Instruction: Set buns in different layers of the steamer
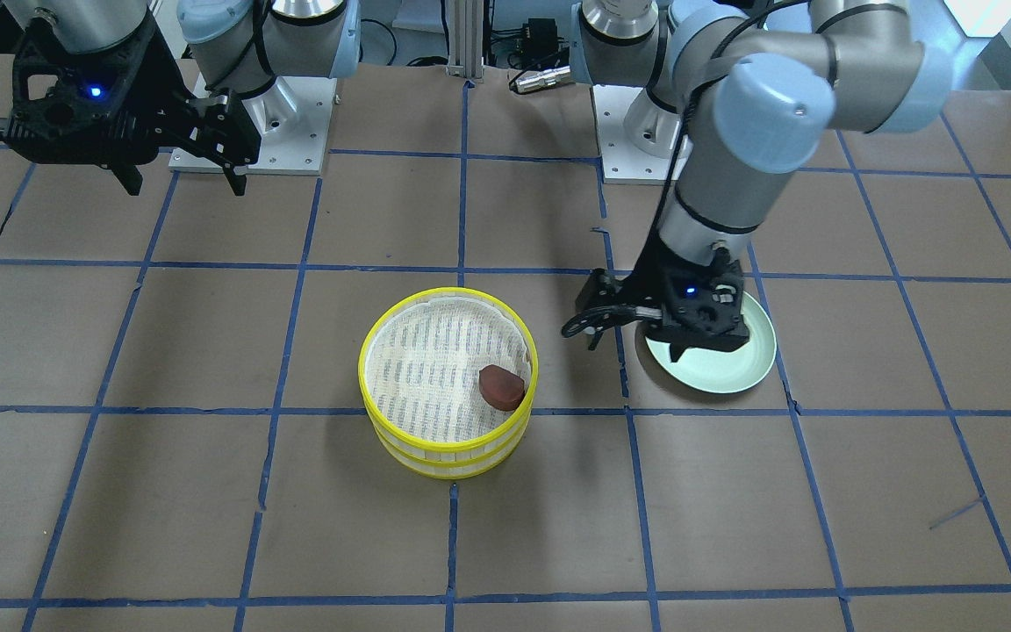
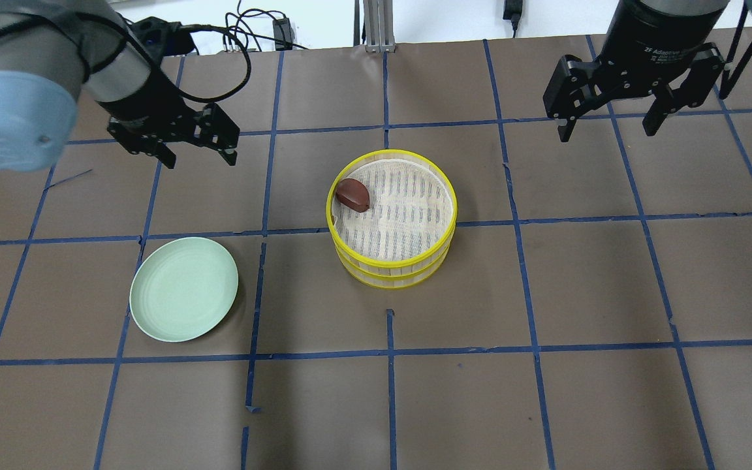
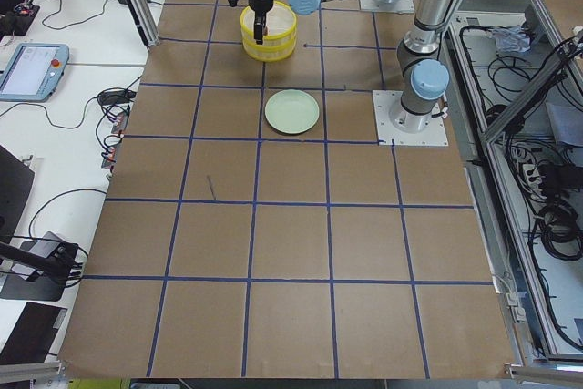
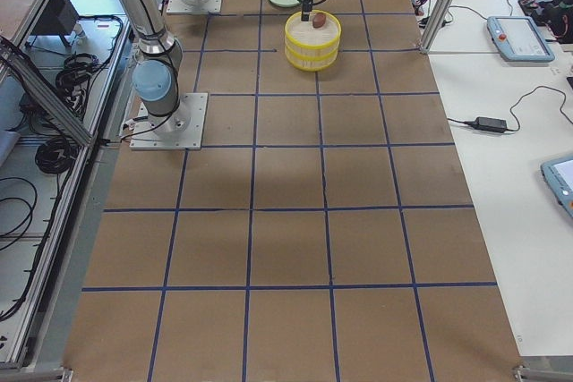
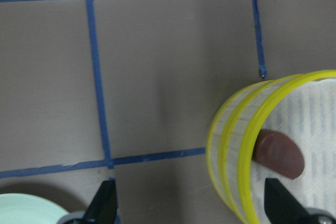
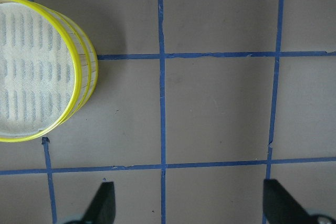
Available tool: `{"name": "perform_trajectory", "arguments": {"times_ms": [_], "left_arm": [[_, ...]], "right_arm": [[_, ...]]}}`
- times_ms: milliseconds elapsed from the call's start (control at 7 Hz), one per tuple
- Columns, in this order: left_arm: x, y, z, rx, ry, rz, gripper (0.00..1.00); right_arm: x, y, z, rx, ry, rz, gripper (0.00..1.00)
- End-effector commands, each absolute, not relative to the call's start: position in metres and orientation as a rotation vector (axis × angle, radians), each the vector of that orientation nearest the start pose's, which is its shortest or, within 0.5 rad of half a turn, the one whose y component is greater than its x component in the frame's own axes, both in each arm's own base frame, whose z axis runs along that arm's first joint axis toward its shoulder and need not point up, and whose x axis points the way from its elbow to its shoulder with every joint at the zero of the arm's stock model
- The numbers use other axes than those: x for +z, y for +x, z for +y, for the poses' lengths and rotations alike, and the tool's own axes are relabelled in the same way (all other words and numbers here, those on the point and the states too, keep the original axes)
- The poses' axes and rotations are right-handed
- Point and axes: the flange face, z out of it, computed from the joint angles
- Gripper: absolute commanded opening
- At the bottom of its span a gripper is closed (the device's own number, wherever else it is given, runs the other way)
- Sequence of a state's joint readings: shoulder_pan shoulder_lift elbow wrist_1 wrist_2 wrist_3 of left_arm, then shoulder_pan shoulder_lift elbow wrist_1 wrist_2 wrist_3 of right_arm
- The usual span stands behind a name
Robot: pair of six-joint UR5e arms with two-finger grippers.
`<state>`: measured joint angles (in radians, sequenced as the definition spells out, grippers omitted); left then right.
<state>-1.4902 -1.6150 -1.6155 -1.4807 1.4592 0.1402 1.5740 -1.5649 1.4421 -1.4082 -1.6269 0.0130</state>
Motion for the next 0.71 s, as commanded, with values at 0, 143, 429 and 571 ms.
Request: {"name": "perform_trajectory", "arguments": {"times_ms": [0, 143, 429, 571], "left_arm": [[0.525, -0.095, -0.475, -0.034, 0.085, 3.244, 1.0], [0.534, -0.098, -0.455, -0.029, 0.104, 3.21, 1.0], [0.525, -0.094, -0.449, 0.008, 0.173, 3.184, 1.0], [0.52, -0.094, -0.447, 0.022, 0.221, 3.181, 1.0]], "right_arm": [[0.532, 0.13, -0.487, 0.07, 0.018, 3.2, 1.0], [0.531, 0.131, -0.487, 0.072, 0.018, 3.195, 1.0], [0.531, 0.131, -0.487, 0.073, 0.015, 3.19, 1.0], [0.529, 0.131, -0.487, 0.077, 0.015, 3.193, 1.0]]}}
